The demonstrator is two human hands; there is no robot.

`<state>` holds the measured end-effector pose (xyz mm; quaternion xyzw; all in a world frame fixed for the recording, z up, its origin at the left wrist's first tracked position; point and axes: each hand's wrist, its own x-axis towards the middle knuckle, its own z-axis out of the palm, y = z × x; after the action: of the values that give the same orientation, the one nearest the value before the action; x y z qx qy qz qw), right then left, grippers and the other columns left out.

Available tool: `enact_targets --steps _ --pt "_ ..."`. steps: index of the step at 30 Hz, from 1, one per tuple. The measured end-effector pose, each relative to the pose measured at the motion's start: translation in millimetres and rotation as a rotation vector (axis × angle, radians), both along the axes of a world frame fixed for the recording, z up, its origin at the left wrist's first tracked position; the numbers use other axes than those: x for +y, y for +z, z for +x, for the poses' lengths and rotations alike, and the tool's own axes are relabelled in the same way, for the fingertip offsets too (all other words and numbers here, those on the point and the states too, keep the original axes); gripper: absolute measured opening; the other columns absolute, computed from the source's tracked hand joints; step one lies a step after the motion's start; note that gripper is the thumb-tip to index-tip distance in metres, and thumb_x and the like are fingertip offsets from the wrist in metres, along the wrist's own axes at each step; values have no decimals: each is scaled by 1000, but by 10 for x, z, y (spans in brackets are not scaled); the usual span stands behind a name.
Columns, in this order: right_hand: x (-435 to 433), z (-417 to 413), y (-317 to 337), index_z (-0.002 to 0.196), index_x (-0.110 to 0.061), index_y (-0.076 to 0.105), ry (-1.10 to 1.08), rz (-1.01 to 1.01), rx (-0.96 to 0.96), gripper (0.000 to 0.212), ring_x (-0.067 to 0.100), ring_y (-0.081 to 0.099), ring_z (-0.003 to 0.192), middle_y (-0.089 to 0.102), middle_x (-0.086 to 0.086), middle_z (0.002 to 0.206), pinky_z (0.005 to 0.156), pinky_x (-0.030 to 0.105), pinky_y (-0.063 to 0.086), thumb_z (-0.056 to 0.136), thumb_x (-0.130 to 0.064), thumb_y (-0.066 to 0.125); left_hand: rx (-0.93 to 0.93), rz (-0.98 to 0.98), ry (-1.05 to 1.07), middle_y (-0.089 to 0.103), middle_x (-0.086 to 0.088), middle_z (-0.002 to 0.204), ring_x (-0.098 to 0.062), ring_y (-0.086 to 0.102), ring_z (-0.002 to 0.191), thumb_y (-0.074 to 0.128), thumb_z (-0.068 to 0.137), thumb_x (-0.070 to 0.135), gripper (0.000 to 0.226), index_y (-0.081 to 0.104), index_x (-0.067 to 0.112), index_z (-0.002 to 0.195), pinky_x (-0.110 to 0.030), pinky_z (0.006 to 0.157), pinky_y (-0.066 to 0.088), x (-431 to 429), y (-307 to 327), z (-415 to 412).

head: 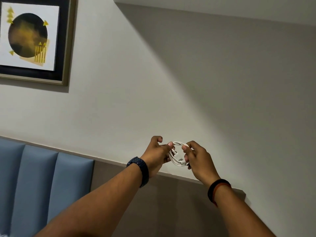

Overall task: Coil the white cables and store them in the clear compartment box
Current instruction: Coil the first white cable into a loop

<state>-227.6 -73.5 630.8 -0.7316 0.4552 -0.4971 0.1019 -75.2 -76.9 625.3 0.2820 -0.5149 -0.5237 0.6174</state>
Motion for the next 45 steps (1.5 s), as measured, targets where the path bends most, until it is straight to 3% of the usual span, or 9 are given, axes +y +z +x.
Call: enact_targets --steps 7,11,15,17,21,27,37,41,45 --pt "27 83 -14 90 -9 56 103 83 -26 21 13 54 58 56 0 63 56 29 50 97 -24 45 130 16 182 65 -10 77 -24 59 67 53 92 5 30 31 21 105 -37 68 53 -25 31 -73" --pt "16 10 -13 94 -5 62 418 357 -280 21 10 55 60 56 0 62 57 25 50 96 -22 50 206 85 109 61 -8 71 -16 55 49 54 92 7 24 38 24 97 -27 52 51 6 77 -25" --pt "-3 -84 -36 89 -7 64 364 361 -306 21 12 53 62 56 -1 61 60 26 49 95 -22 50 160 124 -112 58 -12 84 -16 54 51 58 90 8 20 41 15 97 -31 60 55 75 77 16" --pt "-13 -113 -69 89 -7 65 312 343 -276 22 14 54 64 58 0 63 61 27 49 95 -23 52 -20 87 -145 57 -9 85 -17 56 54 66 86 14 27 41 16 97 -33 66 55 93 61 40" --pt "-16 -106 -114 89 -6 67 239 310 -257 21 14 55 64 60 4 67 60 26 50 94 -21 54 -586 -128 157 58 -5 81 -16 57 59 77 73 10 43 41 20 94 -27 50 50 81 36 19" --pt "-6 -157 -94 88 -8 70 218 288 -272 15 16 57 68 66 5 74 63 26 51 91 -19 59 -832 -328 343 68 -3 93 -11 59 59 81 66 7 45 49 27 91 -23 49 50 62 67 61" --pt "81 -202 -61 112 -23 63 538 418 -708 37 15 57 61 64 2 66 62 26 50 87 4 57 -616 -284 149 72 -8 92 -15 71 78 75 71 -3 39 59 24 94 -29 62 59 90 107 195" --pt "107 -192 -60 111 -16 68 620 421 -686 34 14 50 64 65 -2 69 63 27 37 78 -8 67 -602 -287 220 72 -10 91 -23 70 83 74 73 -3 37 59 23 94 -34 65 61 57 131 152" --pt "134 -218 -79 107 -18 71 631 383 -562 51 17 54 81 67 -5 84 64 21 50 57 -15 81 -610 -285 260 72 -8 89 -21 70 81 73 74 -3 35 59 23 94 -30 62 61 57 169 117"
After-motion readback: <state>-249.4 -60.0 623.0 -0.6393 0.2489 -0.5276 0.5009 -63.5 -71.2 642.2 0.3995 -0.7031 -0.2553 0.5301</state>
